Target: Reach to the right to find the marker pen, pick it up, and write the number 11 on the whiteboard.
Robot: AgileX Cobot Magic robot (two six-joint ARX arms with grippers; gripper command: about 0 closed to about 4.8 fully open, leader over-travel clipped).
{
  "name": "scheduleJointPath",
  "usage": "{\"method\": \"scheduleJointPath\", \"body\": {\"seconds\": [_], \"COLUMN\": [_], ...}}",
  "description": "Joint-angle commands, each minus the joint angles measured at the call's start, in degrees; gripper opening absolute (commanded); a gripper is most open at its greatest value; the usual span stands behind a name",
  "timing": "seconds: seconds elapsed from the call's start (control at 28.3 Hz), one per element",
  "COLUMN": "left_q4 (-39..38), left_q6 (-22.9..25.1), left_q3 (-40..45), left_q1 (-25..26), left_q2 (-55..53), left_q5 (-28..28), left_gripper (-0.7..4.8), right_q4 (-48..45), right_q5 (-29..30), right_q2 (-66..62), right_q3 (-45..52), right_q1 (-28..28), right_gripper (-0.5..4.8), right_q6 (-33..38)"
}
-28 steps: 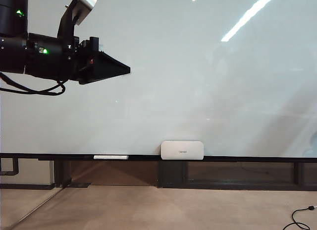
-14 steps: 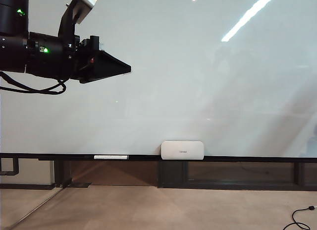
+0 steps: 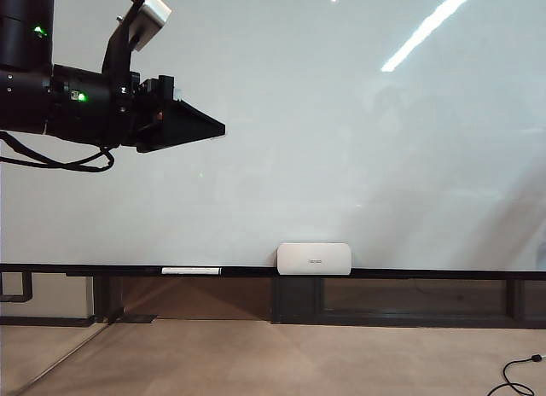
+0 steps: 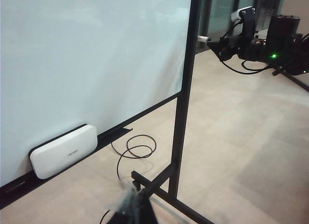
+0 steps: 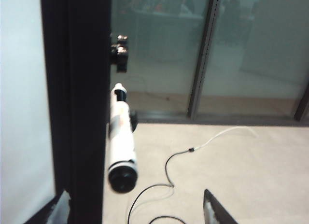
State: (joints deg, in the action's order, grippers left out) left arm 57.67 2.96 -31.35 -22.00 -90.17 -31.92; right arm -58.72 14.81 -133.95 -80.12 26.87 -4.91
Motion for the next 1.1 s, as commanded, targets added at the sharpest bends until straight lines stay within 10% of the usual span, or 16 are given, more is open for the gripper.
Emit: {"method": "scheduleJointPath", "body": {"seconds": [0.04,1.1], "left_q4": [0.5,-0.2], "left_q6": [-0.4,0.7], "left_q3": [-0.1,-0.1], "left_q1": [-0.1,-0.1], "left_q2": [-0.1,-0.2], "left_q5": [1.0,2.4], "left_gripper": [-0.06,-0.06], "right_q4": [-1.4,5.9], "right_q5": [0.1,2.0], "right_q2": [-0.4,-3.9], "right_q3": [-0.5,-11.4], "right_q1": [0.2,0.1], "right_gripper": [3.01,2.95], "right_q6": [0.1,-0.1]}}
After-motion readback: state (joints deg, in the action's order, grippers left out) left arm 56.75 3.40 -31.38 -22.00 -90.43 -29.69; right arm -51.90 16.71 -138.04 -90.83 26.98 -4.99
